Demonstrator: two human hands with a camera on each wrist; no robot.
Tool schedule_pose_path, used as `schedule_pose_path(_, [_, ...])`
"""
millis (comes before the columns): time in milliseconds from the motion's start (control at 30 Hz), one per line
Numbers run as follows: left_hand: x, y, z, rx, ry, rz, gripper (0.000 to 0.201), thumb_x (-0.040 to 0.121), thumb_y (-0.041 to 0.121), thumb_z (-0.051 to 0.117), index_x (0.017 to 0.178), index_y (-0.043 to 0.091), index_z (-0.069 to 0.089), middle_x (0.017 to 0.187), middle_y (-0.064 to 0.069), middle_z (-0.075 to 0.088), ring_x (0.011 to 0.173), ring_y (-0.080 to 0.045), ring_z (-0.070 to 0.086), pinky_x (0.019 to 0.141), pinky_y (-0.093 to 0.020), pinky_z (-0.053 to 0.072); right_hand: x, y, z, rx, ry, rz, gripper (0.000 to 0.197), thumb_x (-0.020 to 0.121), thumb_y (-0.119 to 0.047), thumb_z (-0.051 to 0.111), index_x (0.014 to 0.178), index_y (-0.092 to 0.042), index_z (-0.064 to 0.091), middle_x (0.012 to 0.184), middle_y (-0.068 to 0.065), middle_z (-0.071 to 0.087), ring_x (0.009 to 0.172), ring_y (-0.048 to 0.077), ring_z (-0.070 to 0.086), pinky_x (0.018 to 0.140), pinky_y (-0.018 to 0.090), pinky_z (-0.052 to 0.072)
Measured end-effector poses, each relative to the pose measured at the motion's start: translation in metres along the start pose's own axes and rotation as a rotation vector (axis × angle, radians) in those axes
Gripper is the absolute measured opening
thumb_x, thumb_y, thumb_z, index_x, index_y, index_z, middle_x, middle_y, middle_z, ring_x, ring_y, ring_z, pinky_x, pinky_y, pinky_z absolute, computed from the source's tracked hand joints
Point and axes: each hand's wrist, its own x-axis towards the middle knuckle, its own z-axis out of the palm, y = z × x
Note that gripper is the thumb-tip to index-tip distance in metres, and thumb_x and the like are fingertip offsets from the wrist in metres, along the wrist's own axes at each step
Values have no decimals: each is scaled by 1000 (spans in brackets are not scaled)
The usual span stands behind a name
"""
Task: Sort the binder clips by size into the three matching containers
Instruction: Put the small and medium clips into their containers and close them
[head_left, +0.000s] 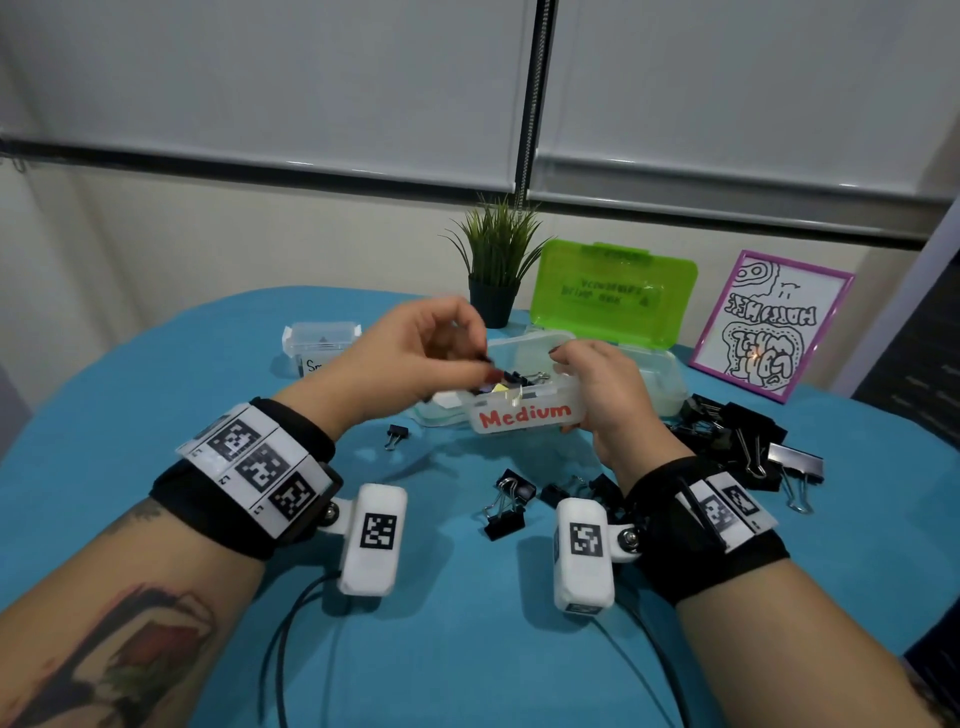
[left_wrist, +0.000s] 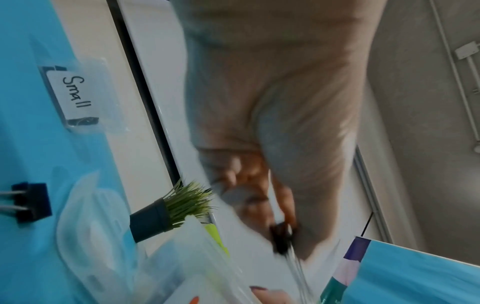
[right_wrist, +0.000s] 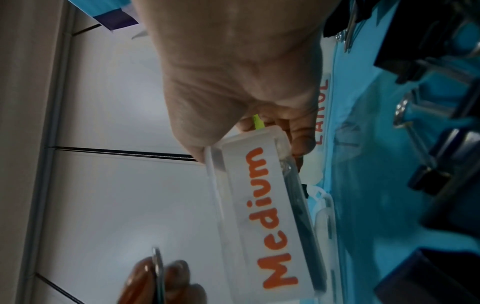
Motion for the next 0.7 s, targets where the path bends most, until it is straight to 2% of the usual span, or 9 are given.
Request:
schedule_pose_path(67, [4,-3,2,3,207,115,23,80,8,81,88,12,60,79,-13,65,70,-18,59,57,-20,45,-2,0,2,-3,-37,-23,25,86,-19,65,103,0,64,82,3,62,50,21,65,41,26,36])
schedule_pose_path(100, [6,-6,3,40,258,144,24,78,11,83,87,12,60,79,-14,66,71,-18,59,60,-20,47,-2,0,3,-3,-62,-21,30,84,-19,66,106,2,64,85,5,63,52,22,65,42,27,37])
schedule_pose_path(267, [6,-15,4,196,276,138,25,77,28,84,88,17,65,90,1,73,83,-9,67,63,-16,47,-6,-1,9,64,-158,20,46,74,-26,66,111,0,66,98,11,67,57,26,64,46,31,38])
schedule_pose_path(367, [3,-8,10,197,355,187,34,76,33,85,75,8,61,73,3,61,61,0,52,55,-11,37,-3,0,7,48,-80,37,34,84,-23,64,110,-2,65,105,12,66,63,29,64,43,28,38])
schedule_pose_path(400, [1,-5,11,133,320,185,39,75,30,86,70,4,57,67,-1,57,55,0,48,54,-11,37,-1,0,5,39,-40,47,27,88,-20,62,108,-3,64,101,11,66,64,30,65,42,27,38])
schedule_pose_path(467, [-3,1,15,77,128,150,40,70,23,89,66,1,55,63,-7,56,55,-7,51,56,-15,41,1,1,2,40,33,58,17,89,-19,61,101,-8,61,90,7,62,61,29,65,41,26,39])
schedule_pose_path(533, [-6,3,21,171,-95,85,35,66,19,92,70,4,61,72,-11,65,59,-5,56,58,-13,42,2,0,0,57,101,49,13,89,-20,62,98,-11,59,82,4,60,54,23,63,40,25,39])
schedule_pose_path(600, [-8,-1,26,315,-278,-9,37,62,27,94,86,14,69,93,-3,71,76,1,63,68,-13,46,4,-1,0,65,140,25,12,89,-20,62,98,-12,58,81,3,57,50,18,59,38,24,38])
schedule_pose_path(700, [-9,-12,32,508,-431,-137,56,59,44,93,107,38,65,110,18,63,104,4,58,87,-17,45,4,-2,-1,65,157,-2,12,90,-20,61,98,-12,57,80,1,56,48,15,59,37,23,37])
